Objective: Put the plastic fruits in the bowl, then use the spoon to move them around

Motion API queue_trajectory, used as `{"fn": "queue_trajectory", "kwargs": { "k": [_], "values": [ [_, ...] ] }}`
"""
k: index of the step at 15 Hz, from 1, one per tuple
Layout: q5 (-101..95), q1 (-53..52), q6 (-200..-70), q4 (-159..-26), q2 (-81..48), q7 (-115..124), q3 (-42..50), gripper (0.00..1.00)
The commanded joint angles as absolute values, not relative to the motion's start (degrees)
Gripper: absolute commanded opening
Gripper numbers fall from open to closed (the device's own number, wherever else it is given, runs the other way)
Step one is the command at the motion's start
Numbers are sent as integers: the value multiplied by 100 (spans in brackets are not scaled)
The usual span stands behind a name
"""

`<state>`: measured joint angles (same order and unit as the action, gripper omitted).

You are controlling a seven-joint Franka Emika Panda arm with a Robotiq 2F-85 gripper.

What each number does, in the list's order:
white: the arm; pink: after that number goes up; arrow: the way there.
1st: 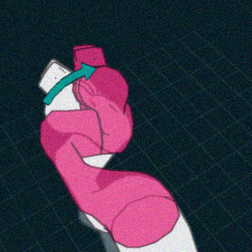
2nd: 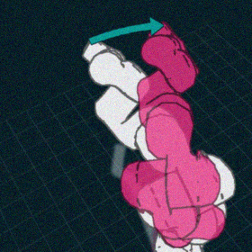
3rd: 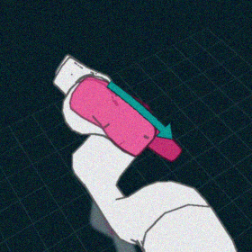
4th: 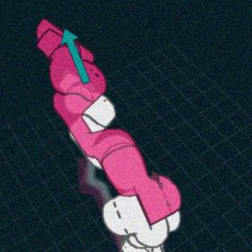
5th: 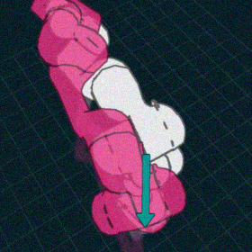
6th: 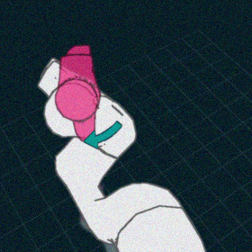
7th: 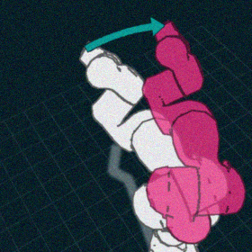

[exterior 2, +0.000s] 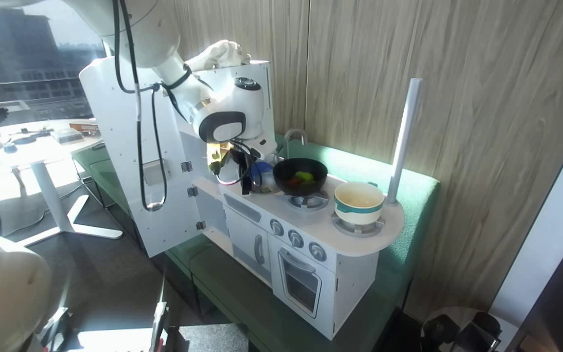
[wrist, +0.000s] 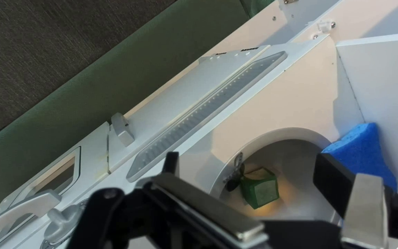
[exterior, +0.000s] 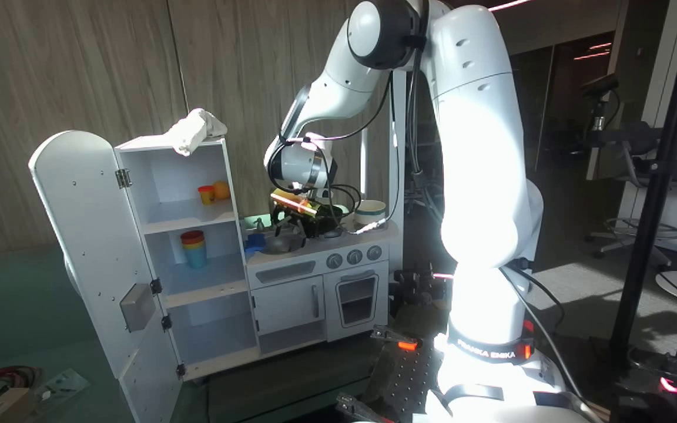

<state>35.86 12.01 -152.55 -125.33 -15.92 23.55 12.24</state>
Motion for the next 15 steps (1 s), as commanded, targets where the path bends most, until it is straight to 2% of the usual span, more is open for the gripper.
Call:
{"fn": "queue_trajectory", "kwargs": {
  "k": [1, 5, 6, 7, 9, 15],
  "values": [
    [3445, 1161, -15363, -12330, -1800, 2685, 1239, 100],
    [3265, 1133, -15422, -12261, -1926, 2893, 1280, 100],
    [3244, 1146, -15411, -12260, -1928, 2908, 1265, 94],
    [3270, 1160, -15389, -12264, -1912, 2884, 1231, 72],
    [3246, 1138, -15423, -12291, -1885, 2891, 1226, 68],
    [2975, 1102, -15424, -12296, -1890, 3012, 1278, 22]
  ]
}}
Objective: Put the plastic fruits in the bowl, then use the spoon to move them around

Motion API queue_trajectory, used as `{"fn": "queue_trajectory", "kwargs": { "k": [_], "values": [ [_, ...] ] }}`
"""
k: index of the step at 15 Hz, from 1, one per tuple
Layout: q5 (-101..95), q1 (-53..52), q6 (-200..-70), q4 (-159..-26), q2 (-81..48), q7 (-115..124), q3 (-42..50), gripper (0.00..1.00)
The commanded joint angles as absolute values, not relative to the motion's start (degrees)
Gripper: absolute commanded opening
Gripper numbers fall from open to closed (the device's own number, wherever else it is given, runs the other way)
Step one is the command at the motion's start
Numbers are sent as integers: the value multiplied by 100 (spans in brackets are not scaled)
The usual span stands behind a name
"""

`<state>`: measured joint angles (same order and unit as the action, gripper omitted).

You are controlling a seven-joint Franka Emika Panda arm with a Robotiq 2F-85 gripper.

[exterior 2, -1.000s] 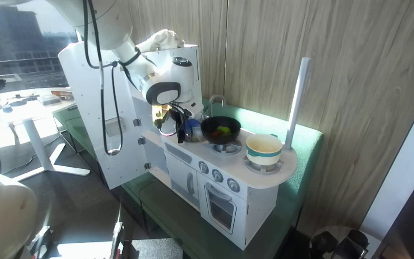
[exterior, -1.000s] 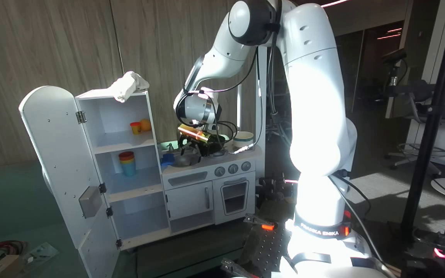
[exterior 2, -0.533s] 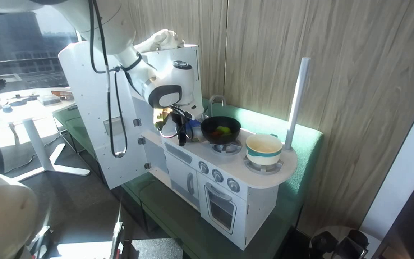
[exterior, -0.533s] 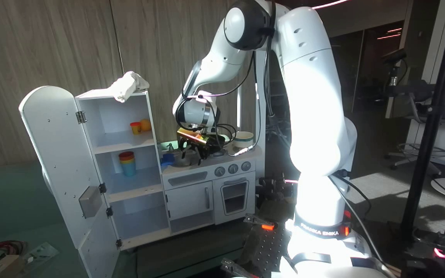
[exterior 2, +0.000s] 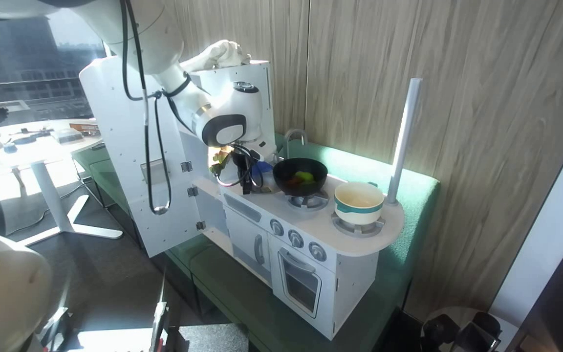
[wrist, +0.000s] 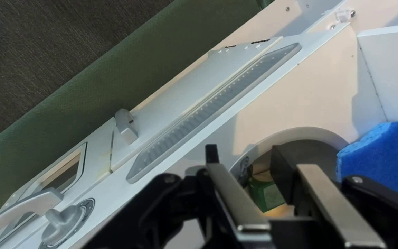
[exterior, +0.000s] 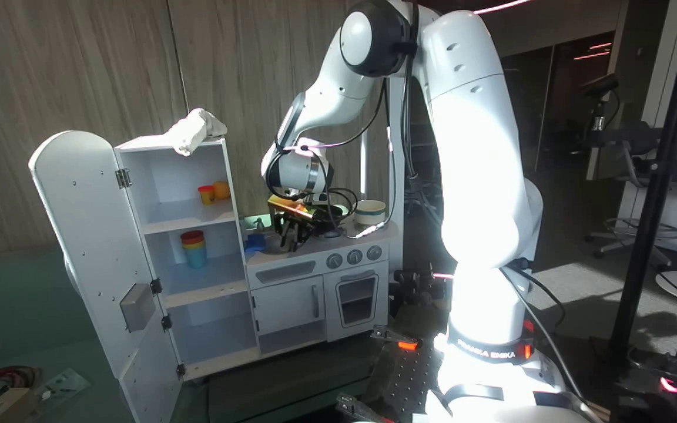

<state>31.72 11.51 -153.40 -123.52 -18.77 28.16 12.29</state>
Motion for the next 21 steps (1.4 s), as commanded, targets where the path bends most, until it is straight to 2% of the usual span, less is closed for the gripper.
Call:
{"fn": "queue_trajectory", "kwargs": {
  "k": [1, 2, 4, 11, 21],
  "values": [
    [2942, 1110, -15414, -12296, -1891, 3024, 1276, 15],
    [2897, 1114, -15407, -12313, -1875, 3031, 1275, 6],
    [2860, 1113, -15416, -12380, -1811, 2986, 1251, 0],
    [2553, 1021, -15331, -12709, -1388, 2766, 1197, 2],
    [3556, 1288, -14409, -13364, 342, 1256, 1154, 2]
  ]
}}
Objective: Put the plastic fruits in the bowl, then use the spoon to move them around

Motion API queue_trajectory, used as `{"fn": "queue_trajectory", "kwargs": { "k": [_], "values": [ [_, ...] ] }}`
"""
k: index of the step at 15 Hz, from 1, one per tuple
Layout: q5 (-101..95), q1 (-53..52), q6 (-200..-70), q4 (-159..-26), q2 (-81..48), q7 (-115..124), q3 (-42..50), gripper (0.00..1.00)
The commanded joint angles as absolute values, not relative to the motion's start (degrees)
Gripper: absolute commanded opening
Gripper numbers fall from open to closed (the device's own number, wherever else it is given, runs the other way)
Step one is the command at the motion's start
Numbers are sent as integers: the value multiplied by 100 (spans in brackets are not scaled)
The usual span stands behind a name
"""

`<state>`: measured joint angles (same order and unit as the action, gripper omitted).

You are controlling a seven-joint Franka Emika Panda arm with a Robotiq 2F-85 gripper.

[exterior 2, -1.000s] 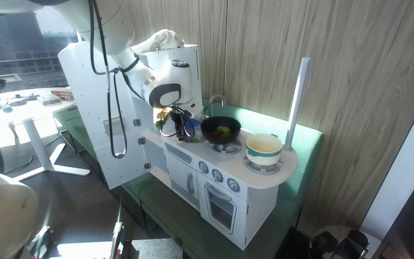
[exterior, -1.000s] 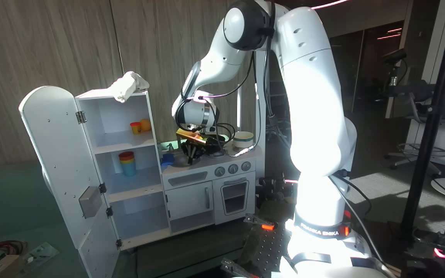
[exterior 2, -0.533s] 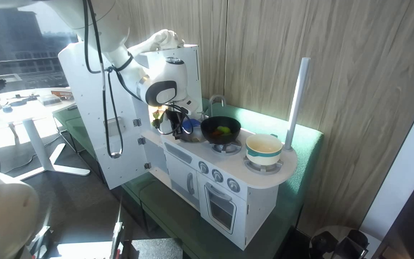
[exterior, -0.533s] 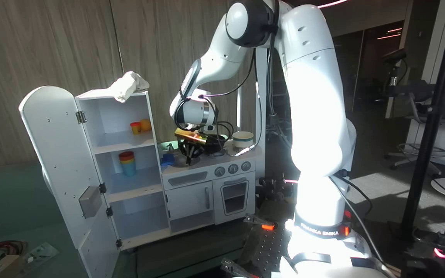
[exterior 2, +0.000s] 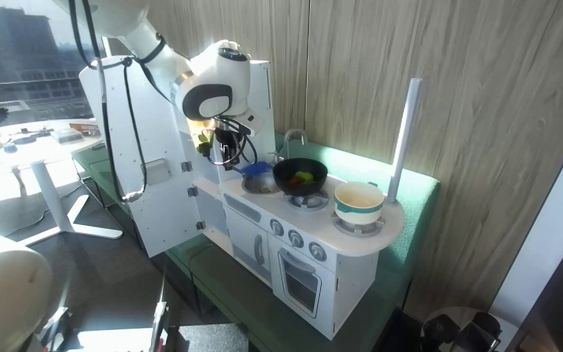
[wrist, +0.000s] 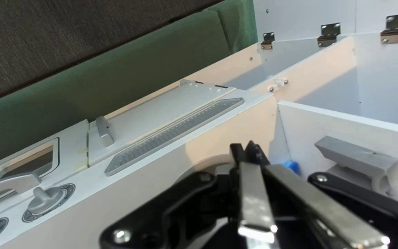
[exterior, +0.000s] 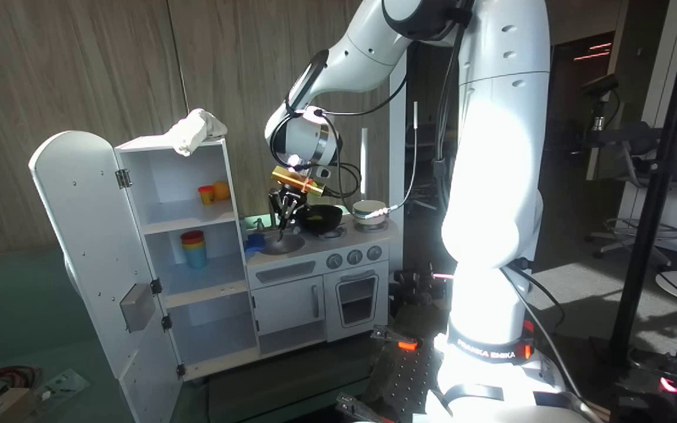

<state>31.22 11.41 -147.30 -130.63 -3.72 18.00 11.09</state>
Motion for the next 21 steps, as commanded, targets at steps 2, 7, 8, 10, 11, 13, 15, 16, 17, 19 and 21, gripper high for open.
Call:
{"fn": "queue_trajectory", "kwargs": {
  "k": [2, 7, 8, 10, 11, 13, 15, 16, 17, 19, 21],
  "values": [
    [3828, 1356, -14167, -13398, 615, 1016, 1316, 2],
    [4377, 1613, -13633, -13373, 909, 583, 1849, 2],
    [4503, 1663, -13579, -13372, 931, 491, 1941, 2],
    [4709, 1776, -13485, -13337, 904, 344, 2110, 2],
    [4769, 1838, -13465, -13304, 848, 305, 2182, 2],
    [4836, 1937, -13369, -13201, 704, 309, 2299, 2],
    [4909, 2014, -13159, -13093, 584, 340, 2389, 2],
    [4918, 2055, -13006, -13016, 509, 415, 2427, 2],
    [4882, 2094, -12814, -12904, 394, 512, 2456, 2],
    [4864, 2156, -12593, -12719, 186, 579, 2490, 2],
    [4791, 2218, -12432, -12490, -83, 755, 2494, 2]
  ]
}}
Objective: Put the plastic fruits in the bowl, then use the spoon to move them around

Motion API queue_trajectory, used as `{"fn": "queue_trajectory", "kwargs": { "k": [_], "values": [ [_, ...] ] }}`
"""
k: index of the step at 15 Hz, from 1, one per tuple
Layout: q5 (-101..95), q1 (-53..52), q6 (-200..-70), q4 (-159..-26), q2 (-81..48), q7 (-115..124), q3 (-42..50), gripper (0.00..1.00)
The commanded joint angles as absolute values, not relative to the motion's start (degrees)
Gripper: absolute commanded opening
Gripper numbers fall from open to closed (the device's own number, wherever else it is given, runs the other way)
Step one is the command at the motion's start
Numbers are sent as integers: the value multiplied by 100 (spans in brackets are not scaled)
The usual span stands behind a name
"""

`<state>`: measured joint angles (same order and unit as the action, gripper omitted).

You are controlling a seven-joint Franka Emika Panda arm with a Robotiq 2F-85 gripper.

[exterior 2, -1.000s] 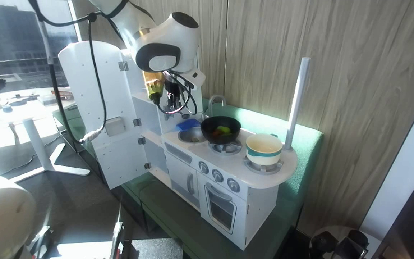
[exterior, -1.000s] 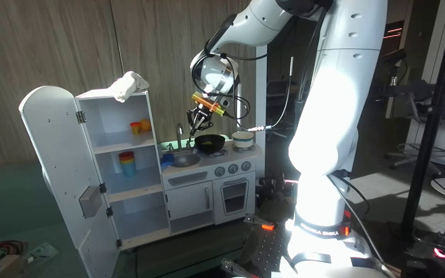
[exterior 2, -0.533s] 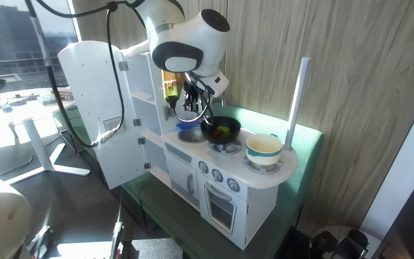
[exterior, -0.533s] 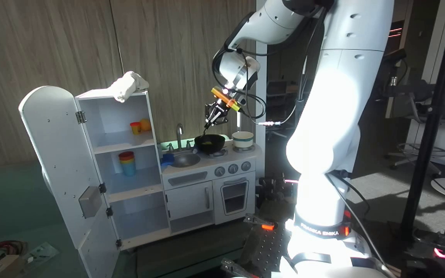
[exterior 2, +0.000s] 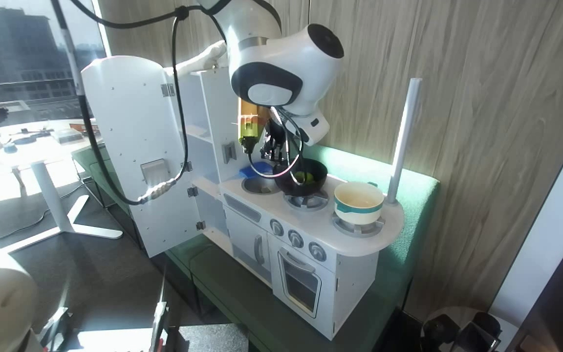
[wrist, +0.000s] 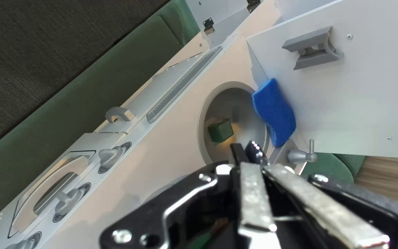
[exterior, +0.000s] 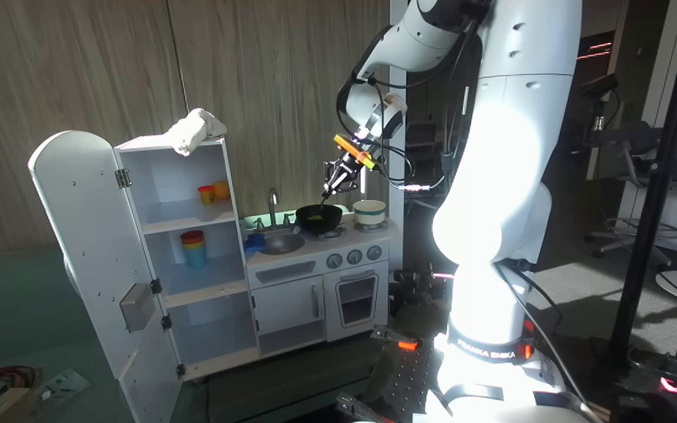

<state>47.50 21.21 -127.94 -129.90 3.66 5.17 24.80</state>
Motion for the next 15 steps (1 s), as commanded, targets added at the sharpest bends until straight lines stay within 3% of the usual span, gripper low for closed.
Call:
{"fn": "queue_trajectory", "kwargs": {
  "k": [1, 15],
  "values": [
    [4767, 2243, -12363, -12376, -222, 832, 2482, 2],
    [4215, 2499, -12125, -11050, -1655, 2069, 2373, 2]
  ]
}}
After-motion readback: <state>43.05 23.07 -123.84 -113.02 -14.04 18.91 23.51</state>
